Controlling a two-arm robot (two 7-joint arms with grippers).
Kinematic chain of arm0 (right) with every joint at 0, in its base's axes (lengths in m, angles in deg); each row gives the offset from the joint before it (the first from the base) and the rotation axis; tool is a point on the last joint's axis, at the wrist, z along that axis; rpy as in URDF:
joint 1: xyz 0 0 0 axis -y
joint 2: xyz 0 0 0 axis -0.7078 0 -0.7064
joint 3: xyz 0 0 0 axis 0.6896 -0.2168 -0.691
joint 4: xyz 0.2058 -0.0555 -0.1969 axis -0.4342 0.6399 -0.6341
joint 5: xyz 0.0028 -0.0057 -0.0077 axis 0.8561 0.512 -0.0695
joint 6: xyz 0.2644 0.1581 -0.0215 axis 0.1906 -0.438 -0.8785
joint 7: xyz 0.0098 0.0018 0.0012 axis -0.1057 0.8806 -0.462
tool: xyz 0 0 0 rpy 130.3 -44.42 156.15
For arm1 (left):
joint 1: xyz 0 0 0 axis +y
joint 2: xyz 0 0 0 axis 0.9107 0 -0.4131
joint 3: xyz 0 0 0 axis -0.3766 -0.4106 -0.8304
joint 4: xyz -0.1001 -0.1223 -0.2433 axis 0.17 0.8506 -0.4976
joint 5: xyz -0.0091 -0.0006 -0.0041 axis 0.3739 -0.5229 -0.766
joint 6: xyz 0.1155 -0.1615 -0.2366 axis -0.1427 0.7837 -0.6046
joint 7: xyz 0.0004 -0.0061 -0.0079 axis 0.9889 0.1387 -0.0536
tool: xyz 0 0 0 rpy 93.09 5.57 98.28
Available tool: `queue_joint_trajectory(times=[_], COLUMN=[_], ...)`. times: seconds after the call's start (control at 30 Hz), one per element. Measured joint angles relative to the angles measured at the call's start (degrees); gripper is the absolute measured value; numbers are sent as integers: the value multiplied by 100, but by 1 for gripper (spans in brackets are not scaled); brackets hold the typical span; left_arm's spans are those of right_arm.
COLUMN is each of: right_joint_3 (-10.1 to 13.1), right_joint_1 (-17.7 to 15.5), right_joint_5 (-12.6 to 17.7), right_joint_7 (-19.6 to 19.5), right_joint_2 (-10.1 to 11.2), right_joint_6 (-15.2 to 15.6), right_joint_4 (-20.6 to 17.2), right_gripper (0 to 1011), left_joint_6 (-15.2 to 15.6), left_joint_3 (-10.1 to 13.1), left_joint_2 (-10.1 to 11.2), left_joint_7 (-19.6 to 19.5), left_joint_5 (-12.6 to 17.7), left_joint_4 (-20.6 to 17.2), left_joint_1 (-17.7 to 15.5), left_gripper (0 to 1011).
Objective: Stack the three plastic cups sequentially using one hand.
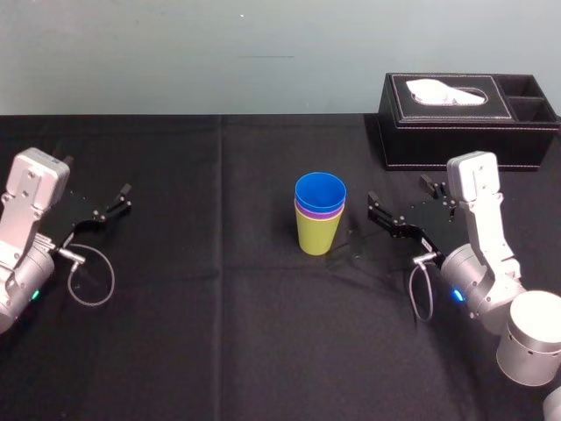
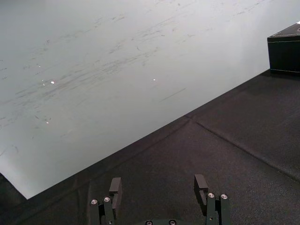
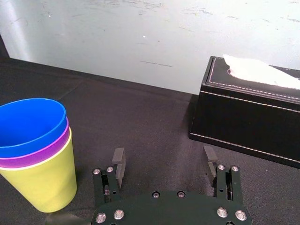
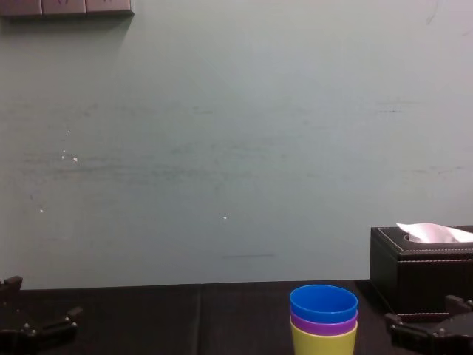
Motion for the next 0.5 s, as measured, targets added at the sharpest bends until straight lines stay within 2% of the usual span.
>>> queue_joint_trajectory(times=[0.5], right_joint_3=[0], right_joint_1=[0], right_joint_5=[0], right_joint_7=[0], right_joint_2=[0], right_joint_6=[0], right_joint_4=[0], right_gripper=[1004], left_joint_6=[0], left_joint_3=[0], left_joint_2=[0], left_joint_7=[0], left_joint_5=[0], left_joint_4=[0], left_joint_1=[-1], left_gripper=[1011])
